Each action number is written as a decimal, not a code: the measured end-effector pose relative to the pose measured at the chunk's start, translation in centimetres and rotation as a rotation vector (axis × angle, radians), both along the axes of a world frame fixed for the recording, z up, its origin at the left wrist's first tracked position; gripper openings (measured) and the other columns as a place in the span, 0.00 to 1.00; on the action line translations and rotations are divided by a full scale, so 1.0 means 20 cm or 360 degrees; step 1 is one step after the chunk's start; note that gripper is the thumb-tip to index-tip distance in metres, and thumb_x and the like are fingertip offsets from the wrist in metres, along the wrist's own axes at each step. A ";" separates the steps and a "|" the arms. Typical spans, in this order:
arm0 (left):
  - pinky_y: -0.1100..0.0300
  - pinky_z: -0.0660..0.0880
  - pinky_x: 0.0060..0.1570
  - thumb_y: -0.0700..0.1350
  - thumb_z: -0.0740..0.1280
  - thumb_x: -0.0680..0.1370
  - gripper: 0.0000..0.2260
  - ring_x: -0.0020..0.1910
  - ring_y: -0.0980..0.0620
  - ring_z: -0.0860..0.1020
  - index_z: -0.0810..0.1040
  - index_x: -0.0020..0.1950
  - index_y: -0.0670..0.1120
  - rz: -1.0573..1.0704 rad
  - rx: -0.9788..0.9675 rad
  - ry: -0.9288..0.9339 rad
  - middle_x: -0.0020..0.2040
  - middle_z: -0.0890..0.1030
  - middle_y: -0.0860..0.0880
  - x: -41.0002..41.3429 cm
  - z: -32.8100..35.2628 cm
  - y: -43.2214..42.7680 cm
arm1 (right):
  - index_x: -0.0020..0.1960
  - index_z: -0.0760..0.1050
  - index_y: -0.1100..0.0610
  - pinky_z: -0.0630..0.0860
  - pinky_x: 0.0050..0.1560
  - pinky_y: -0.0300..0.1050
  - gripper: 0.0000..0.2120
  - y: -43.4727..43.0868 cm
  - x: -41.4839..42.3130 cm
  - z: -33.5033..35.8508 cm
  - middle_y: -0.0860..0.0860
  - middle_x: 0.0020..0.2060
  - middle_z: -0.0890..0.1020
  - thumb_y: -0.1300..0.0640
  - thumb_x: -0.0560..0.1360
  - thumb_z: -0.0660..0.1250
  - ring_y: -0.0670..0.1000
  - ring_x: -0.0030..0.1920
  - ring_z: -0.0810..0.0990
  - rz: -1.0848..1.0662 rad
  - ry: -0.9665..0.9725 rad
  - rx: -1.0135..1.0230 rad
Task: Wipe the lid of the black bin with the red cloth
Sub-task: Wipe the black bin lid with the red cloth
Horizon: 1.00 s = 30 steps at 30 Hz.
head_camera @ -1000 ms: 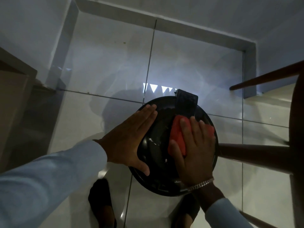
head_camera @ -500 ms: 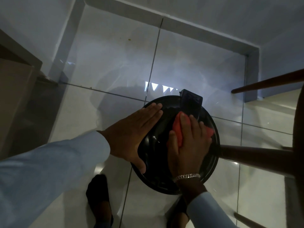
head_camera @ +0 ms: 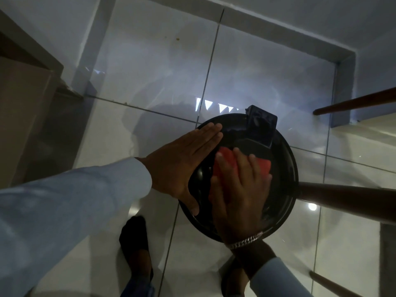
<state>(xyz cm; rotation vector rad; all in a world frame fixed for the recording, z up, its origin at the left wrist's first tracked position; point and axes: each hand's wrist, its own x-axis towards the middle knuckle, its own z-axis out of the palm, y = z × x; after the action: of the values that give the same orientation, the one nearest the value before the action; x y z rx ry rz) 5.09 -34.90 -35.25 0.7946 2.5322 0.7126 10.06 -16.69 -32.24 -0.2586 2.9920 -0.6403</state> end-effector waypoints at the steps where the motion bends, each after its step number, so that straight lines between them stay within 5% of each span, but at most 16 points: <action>1: 0.53 0.40 0.76 0.78 0.66 0.56 0.66 0.78 0.50 0.36 0.35 0.78 0.44 -0.0007 0.0007 0.0000 0.80 0.37 0.45 0.00 0.00 0.00 | 0.71 0.64 0.44 0.55 0.72 0.73 0.24 0.01 0.03 -0.01 0.54 0.72 0.71 0.44 0.76 0.61 0.61 0.75 0.63 0.0120 0.0017 0.0014; 4: 0.54 0.39 0.75 0.77 0.68 0.56 0.67 0.78 0.50 0.35 0.34 0.77 0.44 -0.0020 -0.0019 -0.0005 0.80 0.37 0.44 -0.01 0.00 0.00 | 0.70 0.65 0.46 0.60 0.70 0.74 0.26 0.14 0.07 -0.02 0.54 0.70 0.73 0.46 0.73 0.65 0.60 0.73 0.66 0.0379 0.0039 0.0120; 7: 0.60 0.33 0.74 0.78 0.67 0.56 0.67 0.78 0.51 0.34 0.34 0.77 0.45 -0.0010 0.0003 -0.0013 0.79 0.35 0.46 0.00 0.00 0.00 | 0.68 0.66 0.47 0.65 0.67 0.70 0.23 0.20 0.03 -0.02 0.55 0.68 0.75 0.48 0.73 0.61 0.61 0.70 0.70 0.0251 0.0026 -0.0040; 11: 0.56 0.37 0.76 0.78 0.67 0.56 0.66 0.78 0.50 0.37 0.36 0.78 0.45 0.0022 0.0065 0.0025 0.80 0.38 0.45 0.00 0.00 0.00 | 0.69 0.66 0.45 0.61 0.70 0.70 0.22 0.08 -0.03 -0.01 0.51 0.69 0.74 0.47 0.76 0.60 0.57 0.72 0.67 0.0195 -0.0007 -0.0291; 17: 0.56 0.38 0.76 0.78 0.67 0.56 0.66 0.78 0.50 0.37 0.36 0.78 0.45 0.0011 0.0045 -0.0004 0.80 0.38 0.46 0.00 0.00 -0.01 | 0.70 0.64 0.44 0.58 0.70 0.74 0.26 0.21 0.06 -0.02 0.51 0.70 0.71 0.42 0.74 0.63 0.57 0.74 0.63 0.0461 -0.0033 -0.0001; 23: 0.54 0.40 0.76 0.78 0.67 0.56 0.67 0.79 0.49 0.37 0.37 0.78 0.44 0.0012 0.0020 0.0039 0.80 0.39 0.44 0.00 -0.01 -0.01 | 0.68 0.70 0.48 0.64 0.68 0.67 0.22 0.09 -0.12 -0.01 0.55 0.66 0.75 0.43 0.75 0.61 0.58 0.68 0.71 -0.0012 -0.0027 -0.0205; 26: 0.49 0.45 0.77 0.77 0.68 0.58 0.66 0.79 0.47 0.40 0.38 0.78 0.41 -0.0022 0.0012 0.0046 0.80 0.41 0.41 0.00 0.01 -0.01 | 0.67 0.71 0.47 0.60 0.70 0.73 0.23 0.01 -0.01 -0.02 0.54 0.68 0.74 0.40 0.75 0.64 0.59 0.72 0.68 0.0245 0.0027 -0.0083; 30: 0.57 0.37 0.75 0.77 0.68 0.57 0.66 0.79 0.48 0.37 0.38 0.78 0.42 -0.0010 -0.0040 0.0022 0.80 0.39 0.42 0.00 0.02 -0.01 | 0.68 0.66 0.43 0.61 0.65 0.80 0.28 0.22 0.12 -0.02 0.51 0.70 0.68 0.41 0.71 0.67 0.59 0.73 0.62 0.0701 0.0060 0.0192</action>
<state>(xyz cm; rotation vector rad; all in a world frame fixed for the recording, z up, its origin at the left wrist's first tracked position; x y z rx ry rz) 5.10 -35.08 -34.91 0.8014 2.5445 0.6738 12.47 -12.21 -32.62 -0.8936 2.8427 -0.4084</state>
